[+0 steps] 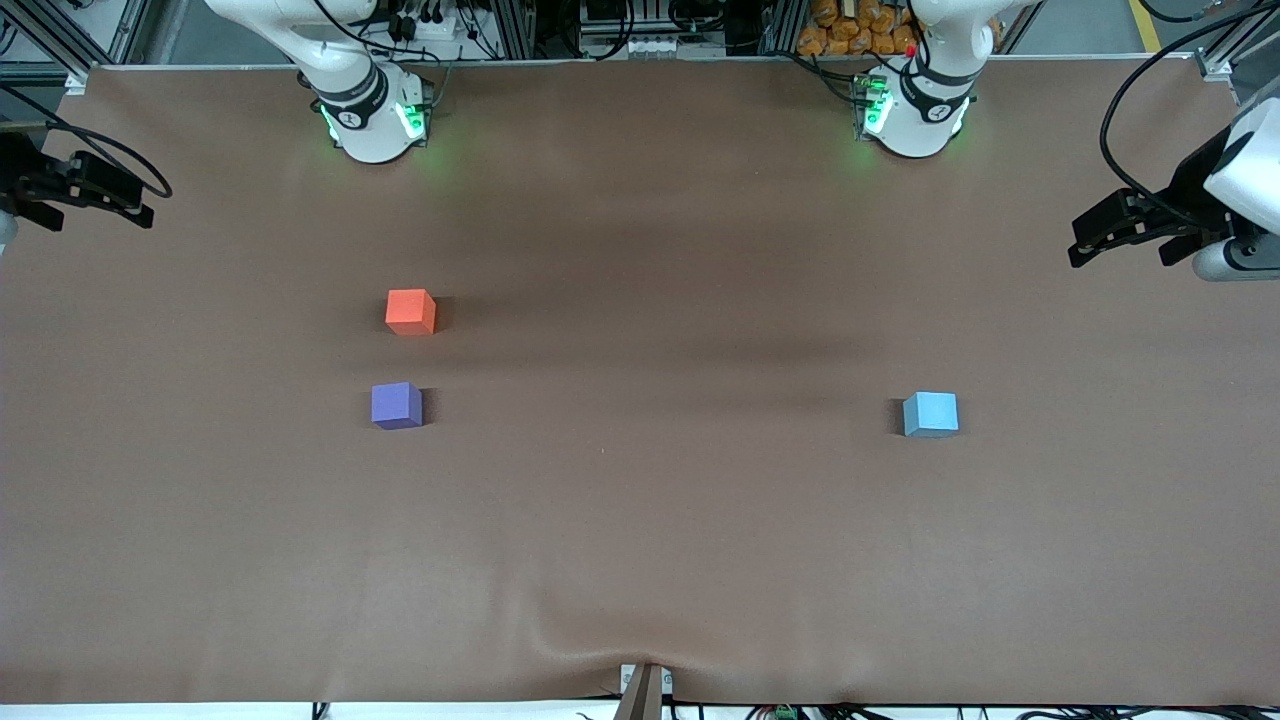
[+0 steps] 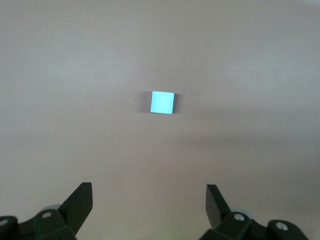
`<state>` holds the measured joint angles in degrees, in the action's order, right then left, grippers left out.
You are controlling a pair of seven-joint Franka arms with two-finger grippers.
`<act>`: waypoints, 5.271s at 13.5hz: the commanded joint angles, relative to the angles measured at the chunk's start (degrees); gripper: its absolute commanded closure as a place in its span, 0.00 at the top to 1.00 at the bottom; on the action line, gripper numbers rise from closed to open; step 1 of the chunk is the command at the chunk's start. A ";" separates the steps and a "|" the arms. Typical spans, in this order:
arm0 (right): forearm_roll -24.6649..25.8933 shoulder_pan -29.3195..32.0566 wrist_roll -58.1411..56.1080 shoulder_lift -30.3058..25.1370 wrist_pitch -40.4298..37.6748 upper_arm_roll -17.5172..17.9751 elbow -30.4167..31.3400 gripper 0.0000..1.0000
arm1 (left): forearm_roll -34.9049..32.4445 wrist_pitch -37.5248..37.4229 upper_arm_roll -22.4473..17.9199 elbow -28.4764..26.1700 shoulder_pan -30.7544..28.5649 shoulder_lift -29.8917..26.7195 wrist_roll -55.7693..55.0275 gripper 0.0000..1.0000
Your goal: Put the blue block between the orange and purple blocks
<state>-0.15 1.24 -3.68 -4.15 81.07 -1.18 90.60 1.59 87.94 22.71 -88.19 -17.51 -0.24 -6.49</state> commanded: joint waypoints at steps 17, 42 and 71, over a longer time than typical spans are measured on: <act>0.51 -0.88 0.60 2.21 0.84 0.21 -0.08 1.00 | 0.08 -0.05 -18.22 0.92 18.04 0.15 0.69 1.00; 0.51 -3.78 3.94 5.20 3.56 0.21 0.71 1.00 | -0.27 49.08 -16.55 -24.83 19.45 24.15 1.04 1.00; -6.26 -25.41 18.02 28.76 22.91 0.30 -8.87 1.00 | -2.82 51.36 -15.50 5.97 51.85 47.31 -6.23 0.00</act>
<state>-5.55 -24.38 17.25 23.74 105.49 -0.60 83.21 -1.12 139.50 8.02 -92.55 30.50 38.49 -10.74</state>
